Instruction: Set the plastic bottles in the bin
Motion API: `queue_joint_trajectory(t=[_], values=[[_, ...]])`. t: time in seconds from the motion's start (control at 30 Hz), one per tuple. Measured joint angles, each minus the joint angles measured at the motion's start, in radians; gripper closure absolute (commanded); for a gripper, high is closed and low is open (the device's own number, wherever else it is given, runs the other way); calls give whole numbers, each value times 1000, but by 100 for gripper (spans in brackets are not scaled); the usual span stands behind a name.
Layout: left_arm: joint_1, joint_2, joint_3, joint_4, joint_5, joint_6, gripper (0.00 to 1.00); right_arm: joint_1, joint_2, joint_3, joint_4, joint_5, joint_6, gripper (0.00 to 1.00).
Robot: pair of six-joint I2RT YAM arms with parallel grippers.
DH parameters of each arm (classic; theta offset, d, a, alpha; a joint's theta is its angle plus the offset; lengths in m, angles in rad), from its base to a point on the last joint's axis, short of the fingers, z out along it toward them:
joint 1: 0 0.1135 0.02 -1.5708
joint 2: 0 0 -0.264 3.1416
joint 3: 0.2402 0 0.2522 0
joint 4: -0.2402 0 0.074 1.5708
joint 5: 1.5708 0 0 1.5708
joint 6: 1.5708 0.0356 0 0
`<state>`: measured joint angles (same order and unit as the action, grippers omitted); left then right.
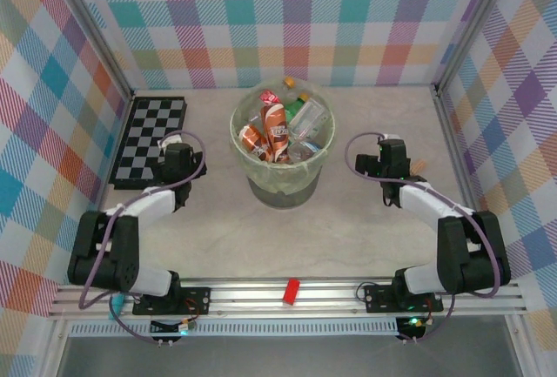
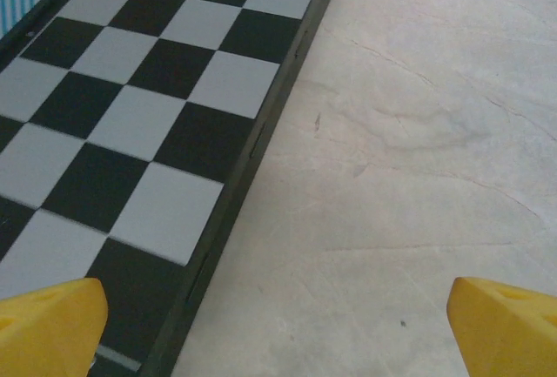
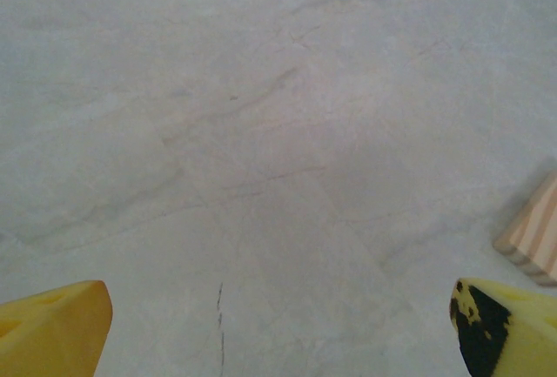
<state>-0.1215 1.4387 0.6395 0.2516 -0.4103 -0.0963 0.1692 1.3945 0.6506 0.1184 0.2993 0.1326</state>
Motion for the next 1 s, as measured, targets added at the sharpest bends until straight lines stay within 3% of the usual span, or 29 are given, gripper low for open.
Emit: queue_joint_trajectory(t=[0.2,0.47,0.7,1.0], values=[[6,26,-16,195,39,80,0,0,34,-111,167,28,-26,0],[7,-26,-71,242,81,127,0,-1,84,-132,418,65,-117,0],[7,-74,-134,291,99,138,0,-25,113,-176,535,56,-136,1],[7,-88,-181,360,114,115,0,-80,117,-267,684,-44,-133,1]])
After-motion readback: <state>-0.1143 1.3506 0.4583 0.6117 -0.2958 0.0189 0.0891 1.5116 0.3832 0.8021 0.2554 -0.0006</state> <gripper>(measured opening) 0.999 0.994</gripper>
